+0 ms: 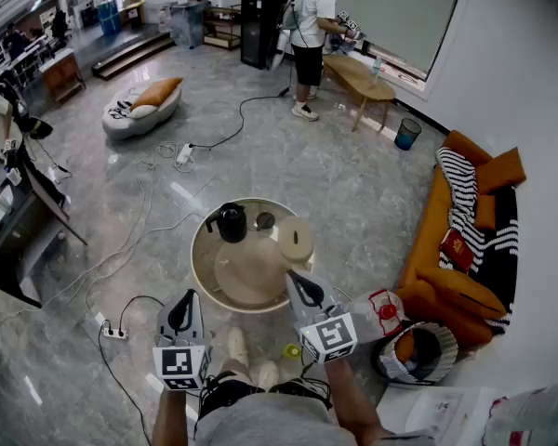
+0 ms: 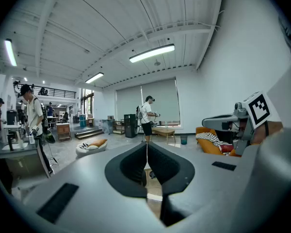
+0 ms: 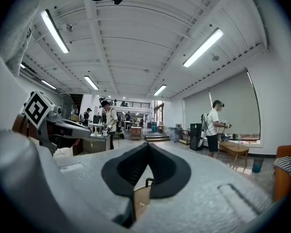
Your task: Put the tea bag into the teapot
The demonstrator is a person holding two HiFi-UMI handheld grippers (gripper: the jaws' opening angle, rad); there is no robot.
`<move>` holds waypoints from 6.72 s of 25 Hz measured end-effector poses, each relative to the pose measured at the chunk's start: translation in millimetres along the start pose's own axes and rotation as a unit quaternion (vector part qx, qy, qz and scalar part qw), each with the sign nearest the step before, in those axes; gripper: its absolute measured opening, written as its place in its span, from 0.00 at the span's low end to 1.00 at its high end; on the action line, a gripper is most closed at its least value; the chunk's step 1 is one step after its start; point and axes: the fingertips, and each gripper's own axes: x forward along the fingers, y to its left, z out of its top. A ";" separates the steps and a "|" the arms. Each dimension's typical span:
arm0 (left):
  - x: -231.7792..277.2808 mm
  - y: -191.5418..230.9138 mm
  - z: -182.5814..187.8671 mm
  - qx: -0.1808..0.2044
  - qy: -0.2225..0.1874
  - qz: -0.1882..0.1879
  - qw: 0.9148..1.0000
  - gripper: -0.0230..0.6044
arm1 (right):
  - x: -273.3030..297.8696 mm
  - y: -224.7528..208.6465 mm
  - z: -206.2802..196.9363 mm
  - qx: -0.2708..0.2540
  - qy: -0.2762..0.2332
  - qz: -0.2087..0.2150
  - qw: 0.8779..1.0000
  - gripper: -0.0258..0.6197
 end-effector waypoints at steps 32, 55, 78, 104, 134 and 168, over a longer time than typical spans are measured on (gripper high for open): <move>176.8 137.4 -56.8 -0.017 0.063 -0.045 0.997 0.07 | 231.8 -0.9 -73.2 0.042 0.081 0.008 0.996 0.04; 288.3 171.7 -194.0 -0.049 0.130 -0.037 0.990 0.07 | 354.9 -4.5 -242.7 0.075 0.165 0.071 0.981 0.04; 334.2 164.9 -386.6 -0.143 0.229 0.005 0.963 0.07 | 385.9 19.8 -453.2 0.077 0.265 0.143 0.951 0.04; 343.2 165.7 -502.7 -0.161 0.262 0.015 0.951 0.07 | 396.9 29.2 -613.0 0.125 0.341 0.133 0.922 0.29; 346.1 172.8 -514.7 -0.167 0.267 0.018 0.949 0.07 | 395.6 37.3 -630.5 0.121 0.352 0.137 0.918 0.05; 387.0 162.2 -315.8 -0.094 0.160 -0.015 0.983 0.07 | 403.6 -45.7 -405.0 0.106 0.218 0.065 0.968 0.04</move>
